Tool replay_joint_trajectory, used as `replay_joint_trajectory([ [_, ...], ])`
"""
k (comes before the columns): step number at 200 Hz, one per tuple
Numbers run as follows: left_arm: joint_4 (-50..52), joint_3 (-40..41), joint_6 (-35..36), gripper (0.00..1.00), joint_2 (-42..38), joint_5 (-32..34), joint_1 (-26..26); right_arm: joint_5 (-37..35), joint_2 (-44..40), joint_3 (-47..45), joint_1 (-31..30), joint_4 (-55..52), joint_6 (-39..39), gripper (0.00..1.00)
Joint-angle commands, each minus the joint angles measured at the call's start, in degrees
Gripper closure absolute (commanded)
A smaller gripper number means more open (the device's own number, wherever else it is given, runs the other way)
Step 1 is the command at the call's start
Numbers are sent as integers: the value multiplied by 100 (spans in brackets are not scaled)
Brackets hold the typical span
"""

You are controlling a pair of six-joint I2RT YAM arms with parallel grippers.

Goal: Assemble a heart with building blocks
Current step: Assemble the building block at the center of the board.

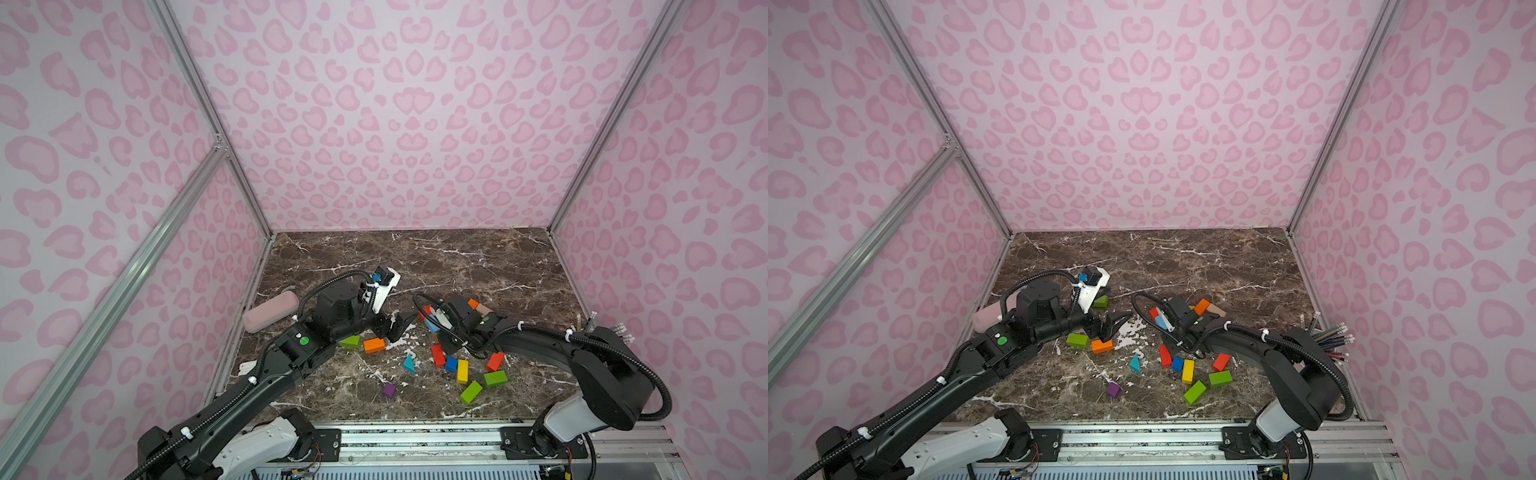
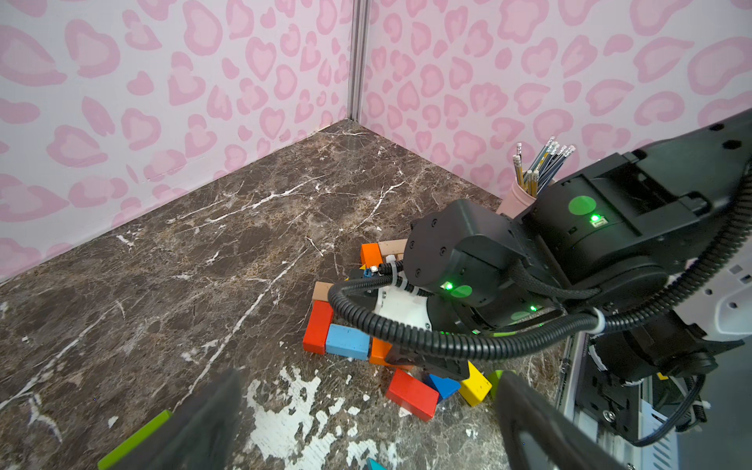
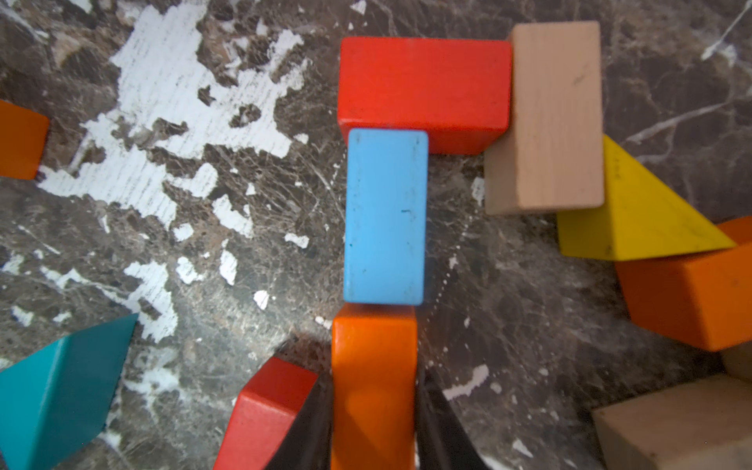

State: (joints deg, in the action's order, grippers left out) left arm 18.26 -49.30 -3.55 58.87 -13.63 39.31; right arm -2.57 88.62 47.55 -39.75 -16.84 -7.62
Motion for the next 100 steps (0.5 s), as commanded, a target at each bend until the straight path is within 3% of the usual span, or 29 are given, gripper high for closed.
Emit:
replay_joint_trajectory([
  [1, -163, -42, 18, 1, 2, -7, -4, 44, 39, -15, 11, -356, 84, 72],
  [100, -157, -45, 20, 1, 34, -26, -2, 134, 63, -17, 72, -293, 111, 68],
])
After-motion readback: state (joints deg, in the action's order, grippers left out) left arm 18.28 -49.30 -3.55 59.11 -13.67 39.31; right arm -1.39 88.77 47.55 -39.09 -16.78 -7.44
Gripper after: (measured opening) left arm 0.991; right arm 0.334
